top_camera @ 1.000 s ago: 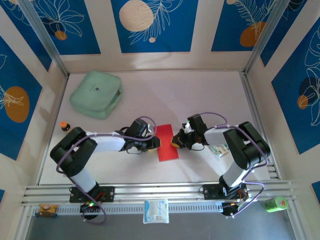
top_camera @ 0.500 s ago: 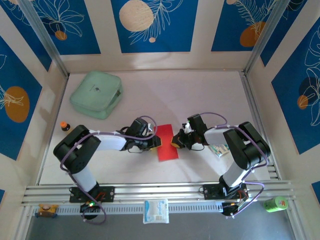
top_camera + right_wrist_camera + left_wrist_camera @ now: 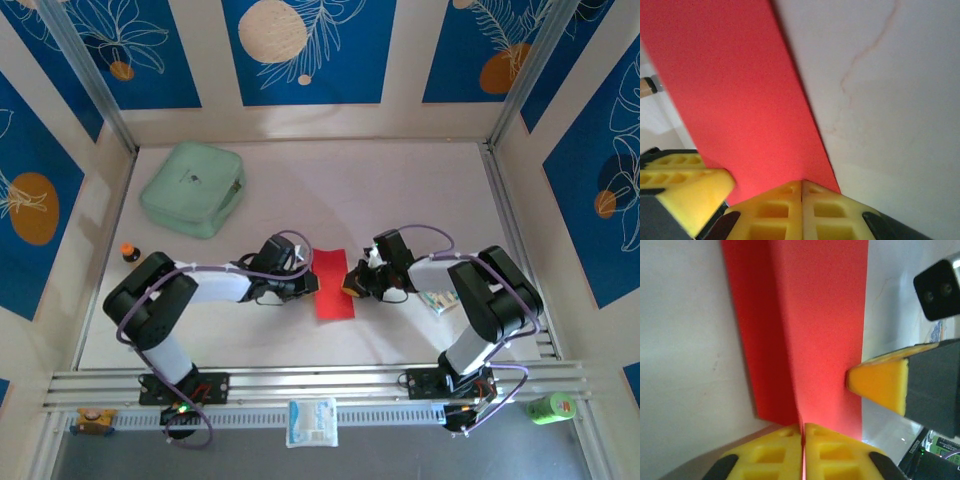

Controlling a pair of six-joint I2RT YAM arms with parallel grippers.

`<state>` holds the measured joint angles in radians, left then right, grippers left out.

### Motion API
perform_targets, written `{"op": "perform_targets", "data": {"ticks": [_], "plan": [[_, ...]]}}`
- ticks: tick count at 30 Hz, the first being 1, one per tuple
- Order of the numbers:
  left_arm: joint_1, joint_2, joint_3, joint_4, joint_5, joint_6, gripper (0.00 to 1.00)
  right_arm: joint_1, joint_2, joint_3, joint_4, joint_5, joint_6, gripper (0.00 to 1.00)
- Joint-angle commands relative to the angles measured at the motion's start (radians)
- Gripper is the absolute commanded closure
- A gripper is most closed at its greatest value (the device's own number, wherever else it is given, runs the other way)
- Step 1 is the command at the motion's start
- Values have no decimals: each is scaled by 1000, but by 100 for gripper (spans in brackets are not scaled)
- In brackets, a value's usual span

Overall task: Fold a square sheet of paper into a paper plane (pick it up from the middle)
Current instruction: Third fold the triangle at the center of the table.

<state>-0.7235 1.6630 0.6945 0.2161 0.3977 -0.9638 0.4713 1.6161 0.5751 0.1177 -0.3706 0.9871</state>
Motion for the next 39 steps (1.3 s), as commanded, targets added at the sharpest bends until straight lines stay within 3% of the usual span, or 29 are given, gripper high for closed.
{"op": "perform_targets", "data": {"ticks": [1,7,14,19,24,31,39], "plan": [[11,-49,-14,-25,-14,4,93,22,-67,-27,-85,23,-42,89],[21,-75,-23,-38,2,0,95,55,-255,-24,-176,125,-125,69],[29,-88,-29,-31,16,-7,95,112,-418,-15,-264,260,-234,63],[33,-102,-40,-19,23,-8,95,225,-529,-76,-192,469,-352,58],[38,-118,-46,-15,32,-13,95,375,-609,-186,-22,617,-596,51],[56,-149,-50,-42,27,-23,96,552,-572,-205,17,729,-834,52],[64,-151,-53,-44,35,-42,98,732,-397,-163,129,922,-998,52]]}}
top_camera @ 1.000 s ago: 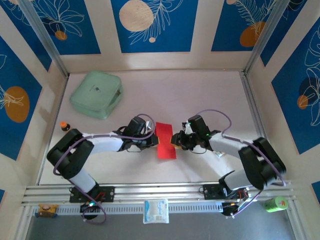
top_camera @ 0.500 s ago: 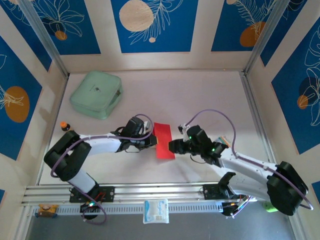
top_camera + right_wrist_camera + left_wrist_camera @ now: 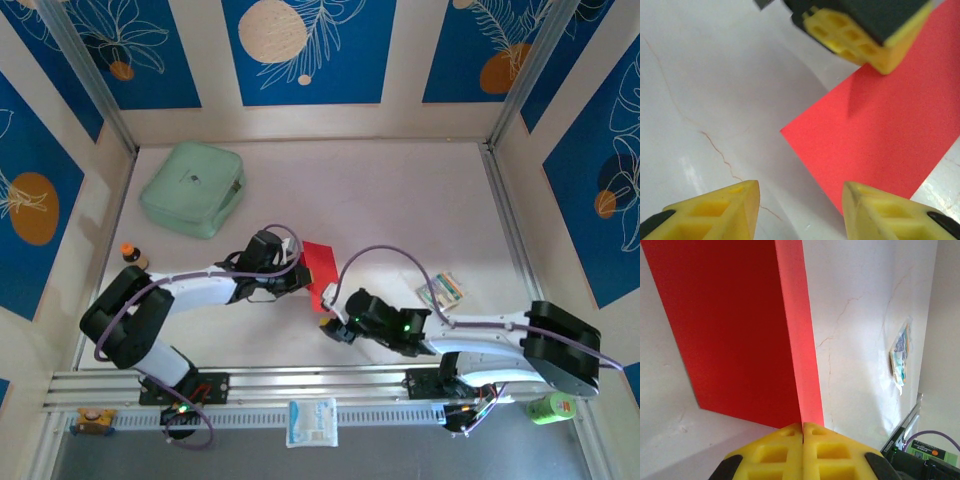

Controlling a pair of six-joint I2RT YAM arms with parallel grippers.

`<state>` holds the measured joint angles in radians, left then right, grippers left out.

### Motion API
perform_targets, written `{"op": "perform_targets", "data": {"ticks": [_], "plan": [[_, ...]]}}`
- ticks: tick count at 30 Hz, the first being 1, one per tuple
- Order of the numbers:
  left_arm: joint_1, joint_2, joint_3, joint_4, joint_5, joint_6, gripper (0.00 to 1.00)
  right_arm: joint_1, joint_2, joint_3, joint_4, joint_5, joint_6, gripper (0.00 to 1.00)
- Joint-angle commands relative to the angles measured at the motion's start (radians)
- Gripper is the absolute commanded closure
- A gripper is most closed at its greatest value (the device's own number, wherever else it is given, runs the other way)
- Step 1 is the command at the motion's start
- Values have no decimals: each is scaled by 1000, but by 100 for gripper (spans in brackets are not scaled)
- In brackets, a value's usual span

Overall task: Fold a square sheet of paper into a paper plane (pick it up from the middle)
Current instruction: Third fold the triangle at the center of the table.

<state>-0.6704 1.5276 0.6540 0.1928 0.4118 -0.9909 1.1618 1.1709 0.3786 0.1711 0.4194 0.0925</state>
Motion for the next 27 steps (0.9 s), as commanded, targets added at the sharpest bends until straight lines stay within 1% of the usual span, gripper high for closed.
{"op": "perform_targets", "data": {"ticks": [1,4,9,12,15,17,22,27], "plan": [[12,-14,-10,-21,23,-15,98,53,68,39,93,158,-116,52],[12,-7,-7,-23,27,-17,98,75,125,59,143,226,-148,52],[12,3,-5,-16,32,-20,98,92,223,100,204,270,-205,52],[13,2,-10,-12,29,-24,98,106,277,108,234,333,-217,52],[13,5,-8,-12,31,-24,98,125,313,114,246,402,-224,52],[12,4,-11,-12,31,-24,98,132,320,111,249,417,-226,53],[13,3,-11,-13,30,-21,98,144,295,92,245,409,-206,58],[13,3,-12,-9,26,-26,98,144,274,88,234,404,-187,67]]}}
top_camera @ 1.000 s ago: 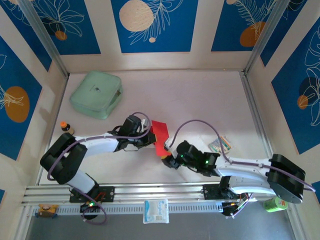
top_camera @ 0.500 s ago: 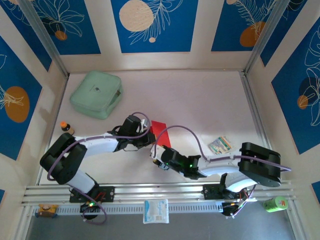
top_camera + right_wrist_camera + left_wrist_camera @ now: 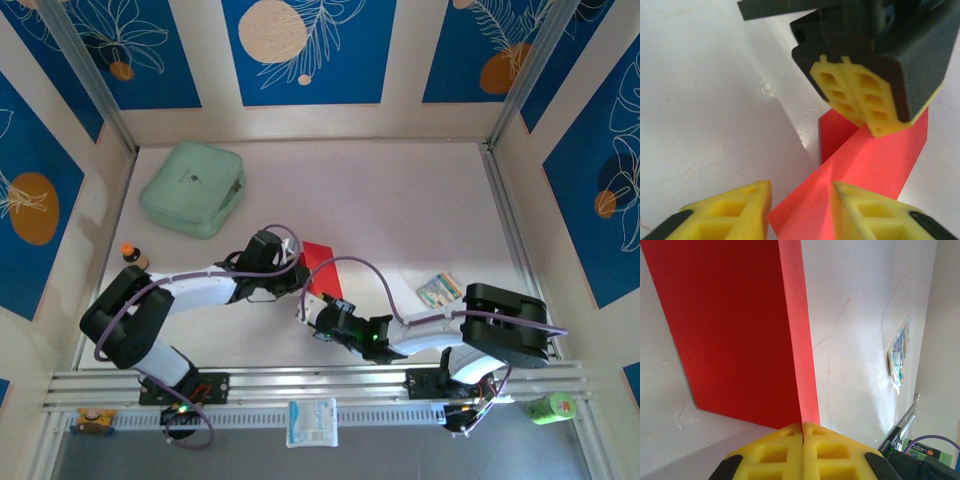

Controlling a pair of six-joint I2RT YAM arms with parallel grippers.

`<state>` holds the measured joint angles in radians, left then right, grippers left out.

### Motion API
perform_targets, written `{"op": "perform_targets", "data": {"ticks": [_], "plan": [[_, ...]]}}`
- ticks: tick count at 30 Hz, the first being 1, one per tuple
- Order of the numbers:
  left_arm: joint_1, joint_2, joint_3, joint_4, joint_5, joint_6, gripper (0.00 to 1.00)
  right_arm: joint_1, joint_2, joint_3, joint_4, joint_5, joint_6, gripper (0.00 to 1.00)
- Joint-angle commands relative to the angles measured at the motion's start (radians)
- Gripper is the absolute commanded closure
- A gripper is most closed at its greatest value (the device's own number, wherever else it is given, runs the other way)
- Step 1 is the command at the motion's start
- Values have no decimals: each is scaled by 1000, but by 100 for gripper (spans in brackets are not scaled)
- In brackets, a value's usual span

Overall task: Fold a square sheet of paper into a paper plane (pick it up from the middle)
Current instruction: Third fold the triangle at the center of the table.

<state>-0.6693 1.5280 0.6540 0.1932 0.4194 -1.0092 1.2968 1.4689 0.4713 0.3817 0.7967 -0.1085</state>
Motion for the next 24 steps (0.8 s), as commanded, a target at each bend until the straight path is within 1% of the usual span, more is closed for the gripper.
{"op": "perform_targets", "data": {"ticks": [1,3,6,12,17,19,22,24], "plan": [[12,2,-13,-9,19,-8,98,9,-24,-3,17,31,15,69],[11,0,-13,-11,18,-8,98,8,-29,-17,33,37,25,74],[11,-2,-14,-12,18,-7,98,-2,-45,-31,29,-8,45,79],[11,-4,-14,-14,17,-8,98,-7,-55,-35,21,1,51,84],[11,-9,-11,-18,16,-9,97,-9,-74,-43,30,-10,60,93],[11,-14,-11,-21,15,-7,94,-11,-76,-42,24,-19,66,97],[11,-40,-21,-12,4,-2,85,-17,-82,-36,-1,-37,95,99],[17,-69,-24,-42,-26,7,72,-27,-94,-35,-23,-70,133,100]]}}
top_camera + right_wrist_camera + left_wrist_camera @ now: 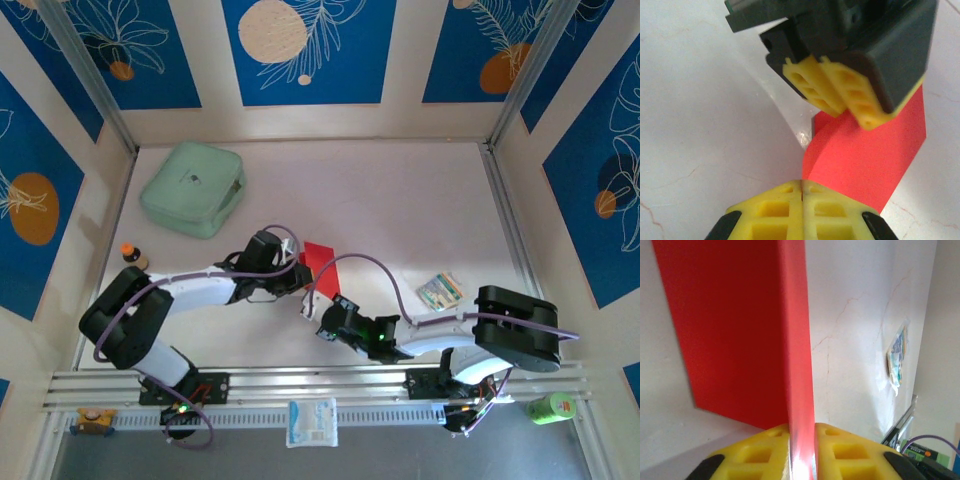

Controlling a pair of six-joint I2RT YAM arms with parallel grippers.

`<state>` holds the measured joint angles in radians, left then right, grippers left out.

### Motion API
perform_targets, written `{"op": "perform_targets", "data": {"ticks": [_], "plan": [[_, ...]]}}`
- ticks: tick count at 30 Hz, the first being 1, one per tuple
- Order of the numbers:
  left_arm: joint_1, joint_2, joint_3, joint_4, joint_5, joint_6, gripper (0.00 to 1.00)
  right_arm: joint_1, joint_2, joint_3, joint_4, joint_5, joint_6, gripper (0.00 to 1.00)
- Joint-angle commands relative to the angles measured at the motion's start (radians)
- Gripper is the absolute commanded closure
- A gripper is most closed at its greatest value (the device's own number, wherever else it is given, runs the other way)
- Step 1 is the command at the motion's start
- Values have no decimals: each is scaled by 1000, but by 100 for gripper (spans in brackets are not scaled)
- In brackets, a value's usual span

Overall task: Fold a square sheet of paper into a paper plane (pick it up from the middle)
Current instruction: Third fold the triangle at the center of the table.

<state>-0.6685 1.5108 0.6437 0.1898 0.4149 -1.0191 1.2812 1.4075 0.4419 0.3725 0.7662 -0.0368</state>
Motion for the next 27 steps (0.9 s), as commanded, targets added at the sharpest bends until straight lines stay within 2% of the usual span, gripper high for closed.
{"op": "perform_targets", "data": {"ticks": [1,4,8,12,17,21,27], "plan": [[20,-63,-9,-66,-32,26,70,-18,-43,-3,-28,-62,85,100],[33,-104,5,-163,-84,63,65,-73,-88,18,-124,-199,216,100],[53,-149,20,-235,-110,105,62,-209,-134,47,-240,-472,420,100],[63,-168,34,-239,-114,124,67,-331,-117,80,-303,-746,529,100],[70,-113,71,-192,-42,140,74,-407,-44,121,-323,-964,607,100],[70,-35,117,-167,28,142,80,-411,14,143,-285,-1057,640,100],[69,88,185,-156,100,156,84,-410,38,140,-267,-1020,658,100]]}}
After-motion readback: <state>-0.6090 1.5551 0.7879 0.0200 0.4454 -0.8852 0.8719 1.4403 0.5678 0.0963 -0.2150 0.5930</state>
